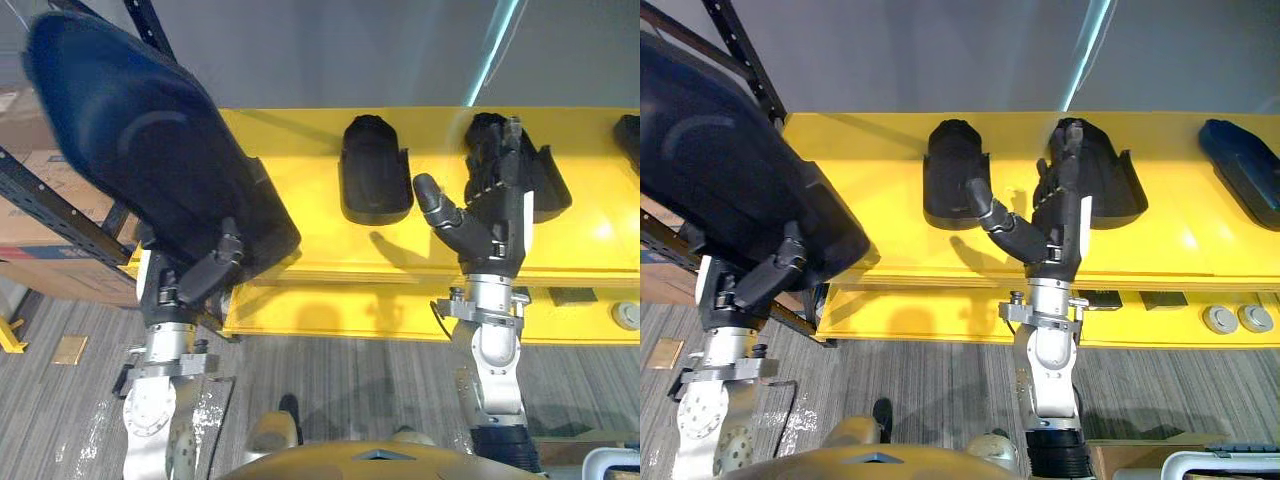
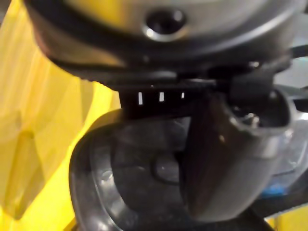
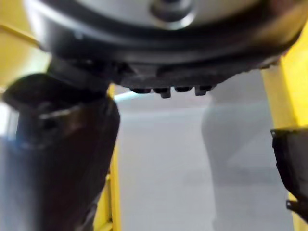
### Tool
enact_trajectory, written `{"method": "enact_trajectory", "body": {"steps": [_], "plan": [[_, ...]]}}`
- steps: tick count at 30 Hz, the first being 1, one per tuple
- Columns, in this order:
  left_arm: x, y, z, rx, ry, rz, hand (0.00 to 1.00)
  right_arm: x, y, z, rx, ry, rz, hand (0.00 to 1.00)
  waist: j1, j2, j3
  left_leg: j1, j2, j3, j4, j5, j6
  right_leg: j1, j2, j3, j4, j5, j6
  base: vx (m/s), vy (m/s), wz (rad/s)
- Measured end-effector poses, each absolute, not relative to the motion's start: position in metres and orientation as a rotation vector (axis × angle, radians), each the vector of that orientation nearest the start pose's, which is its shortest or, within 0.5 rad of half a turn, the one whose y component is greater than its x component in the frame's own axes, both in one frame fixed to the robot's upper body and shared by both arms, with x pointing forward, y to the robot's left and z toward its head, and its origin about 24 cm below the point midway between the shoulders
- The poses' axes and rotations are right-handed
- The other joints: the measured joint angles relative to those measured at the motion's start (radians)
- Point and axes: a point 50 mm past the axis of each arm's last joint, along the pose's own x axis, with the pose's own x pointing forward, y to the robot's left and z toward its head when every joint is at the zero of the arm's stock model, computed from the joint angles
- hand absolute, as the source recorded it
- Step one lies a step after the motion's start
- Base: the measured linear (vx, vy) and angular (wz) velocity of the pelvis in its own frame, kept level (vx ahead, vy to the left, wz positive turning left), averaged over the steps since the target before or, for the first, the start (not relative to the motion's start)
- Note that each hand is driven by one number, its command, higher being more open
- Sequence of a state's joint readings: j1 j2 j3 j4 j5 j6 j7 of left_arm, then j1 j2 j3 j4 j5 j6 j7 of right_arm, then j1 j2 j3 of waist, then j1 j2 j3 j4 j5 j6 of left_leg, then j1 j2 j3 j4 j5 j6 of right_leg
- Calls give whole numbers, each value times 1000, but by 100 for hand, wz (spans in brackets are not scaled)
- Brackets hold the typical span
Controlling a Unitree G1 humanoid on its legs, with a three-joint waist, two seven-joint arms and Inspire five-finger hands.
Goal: Walk over and take three plastic housings, then place them on the shelf
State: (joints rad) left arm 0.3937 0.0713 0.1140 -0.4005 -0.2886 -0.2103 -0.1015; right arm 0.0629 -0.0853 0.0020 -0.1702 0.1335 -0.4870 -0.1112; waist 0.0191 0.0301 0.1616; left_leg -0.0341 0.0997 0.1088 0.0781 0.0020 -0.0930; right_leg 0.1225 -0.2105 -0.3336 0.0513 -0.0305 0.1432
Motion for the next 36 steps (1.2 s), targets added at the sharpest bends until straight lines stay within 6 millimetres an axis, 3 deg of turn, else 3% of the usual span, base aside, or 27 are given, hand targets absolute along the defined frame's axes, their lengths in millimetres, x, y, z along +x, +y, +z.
{"method": "enact_trajectory", "body": {"steps": [7, 13, 16, 19, 22, 27, 30, 33, 36], "plan": [[168, 219, 73, -71, -171, 171, 0, 224, -176, 110, 53, -586, -113, 100, 3, 2, -2, 58, 5, 14, -116, 64, -5, -2, 11, 7, 0, -1, -4, -17, -28, -3], [156, 268, 70, 73, -45, 344, 0, 216, -187, 88, -52, -426, -177, 100, 2, 12, -9, 79, -5, 25, -160, 89, -1, -10, 3, 12, 0, -2, -4, 2, 2, -1], [150, 291, 70, 111, -9, 394, 0, 200, -205, 66, -117, -291, -297, 100, 1, 25, -17, 80, -5, 39, -160, 89, -1, -18, 2, 24, 0, -2, -4, 7, 1, -10], [145, 305, 65, 89, 38, 419, 0, 167, -238, 36, -228, -124, -447, 100, -14, 51, -32, 80, -3, 61, -161, 89, -1, -29, 2, 42, 2, -2, -3, -5, -2, -16], [142, 311, 62, 17, 63, 402, 0, 142, -254, 26, -296, -75, -466, 100, -32, 72, -48, 98, 2, 95, -162, 85, -4, -28, 6, 70, 5, -2, -4, -31, -4, -24], [150, 322, 60, -35, 116, 307, 0, 107, -261, -33, -382, 246, -428, 100, -55, 84, -56, 114, 18, 126, -165, 76, -5, -34, 20, 94, 17, -9, -13, -66, -15, -20], [152, 335, 45, -119, 216, 293, 0, 75, -257, -64, -424, 455, -366, 100, -60, 102, -54, 111, 19, 132, -166, 71, -2, -36, 20, 94, 17, -8, -12, -43, -1, 1], [151, 345, 30, -212, 319, 273, 0, 64, -253, -74, -418, 523, -343, 100, -60, 104, -56, 110, 19, 139, -166, 73, 4, -38, 19, 93, 19, -9, -12, 0, 0, 0], [162, 356, 13, -254, 421, 279, 0, 67, -251, -83, -430, 558, -294, 100, -52, 97, -51, 110, 16, 140, -166, 81, 7, -40, 16, 93, 23, -9, -12, 0, 0, 0]]}}
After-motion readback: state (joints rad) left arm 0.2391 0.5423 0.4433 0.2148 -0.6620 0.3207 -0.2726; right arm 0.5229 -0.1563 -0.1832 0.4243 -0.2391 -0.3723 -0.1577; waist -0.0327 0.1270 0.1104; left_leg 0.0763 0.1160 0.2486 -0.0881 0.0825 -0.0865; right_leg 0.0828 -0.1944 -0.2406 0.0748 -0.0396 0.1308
